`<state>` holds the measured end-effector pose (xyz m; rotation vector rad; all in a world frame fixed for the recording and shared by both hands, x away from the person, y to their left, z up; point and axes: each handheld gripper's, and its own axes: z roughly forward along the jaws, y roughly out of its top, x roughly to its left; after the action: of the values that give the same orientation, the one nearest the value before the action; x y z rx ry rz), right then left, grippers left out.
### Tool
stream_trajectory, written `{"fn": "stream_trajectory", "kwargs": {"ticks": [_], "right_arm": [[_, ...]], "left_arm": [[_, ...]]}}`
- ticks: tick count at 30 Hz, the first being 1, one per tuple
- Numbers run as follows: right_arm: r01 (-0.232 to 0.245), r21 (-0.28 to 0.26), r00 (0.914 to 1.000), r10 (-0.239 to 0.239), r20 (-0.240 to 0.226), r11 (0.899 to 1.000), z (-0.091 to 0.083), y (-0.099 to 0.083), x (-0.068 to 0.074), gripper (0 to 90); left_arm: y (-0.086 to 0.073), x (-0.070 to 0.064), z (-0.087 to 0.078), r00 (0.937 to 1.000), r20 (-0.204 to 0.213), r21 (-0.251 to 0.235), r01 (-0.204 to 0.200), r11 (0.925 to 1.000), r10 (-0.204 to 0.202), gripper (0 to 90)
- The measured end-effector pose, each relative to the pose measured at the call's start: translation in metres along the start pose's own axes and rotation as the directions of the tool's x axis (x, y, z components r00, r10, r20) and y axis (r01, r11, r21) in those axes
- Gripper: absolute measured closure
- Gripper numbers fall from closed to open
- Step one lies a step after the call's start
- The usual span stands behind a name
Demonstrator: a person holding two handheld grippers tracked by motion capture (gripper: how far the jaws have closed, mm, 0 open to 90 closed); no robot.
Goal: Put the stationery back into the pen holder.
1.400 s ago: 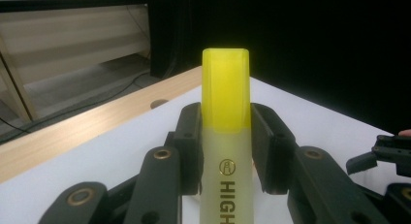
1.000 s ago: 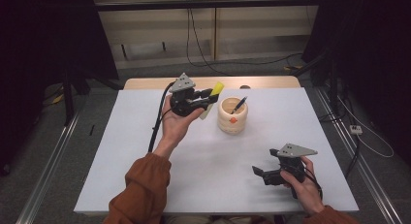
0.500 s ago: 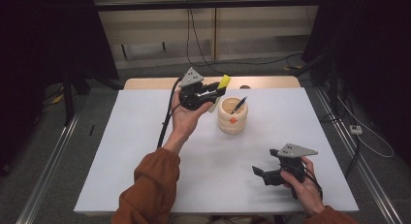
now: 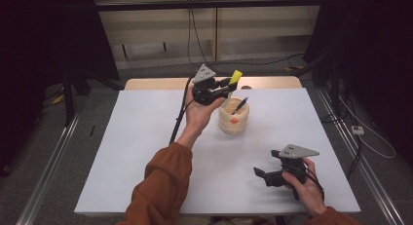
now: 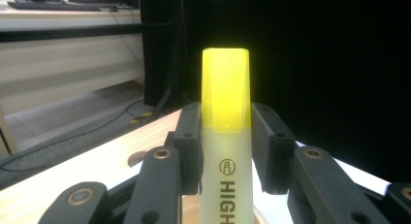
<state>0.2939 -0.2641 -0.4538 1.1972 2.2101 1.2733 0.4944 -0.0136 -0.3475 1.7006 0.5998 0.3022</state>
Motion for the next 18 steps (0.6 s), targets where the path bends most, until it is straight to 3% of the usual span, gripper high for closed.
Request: {"fn": "stream_trajectory", "kwargs": {"ticks": [13,18], "right_arm": [[-0.005,0.002,0.9999,0.005,-0.009,1.0,0.001,-0.002,-0.004,5.5],[0.006,0.002,0.9998,-0.006,-0.017,1.0,0.002,-0.002,-0.002,5.5]], "left_arm": [[-0.021,0.006,0.027,0.9997,0.024,0.027,0.001,0.9996,-0.002,67.2],[-0.033,0.011,0.033,0.9992,0.015,0.043,0.035,0.9984,-0.036,67.2]]}}
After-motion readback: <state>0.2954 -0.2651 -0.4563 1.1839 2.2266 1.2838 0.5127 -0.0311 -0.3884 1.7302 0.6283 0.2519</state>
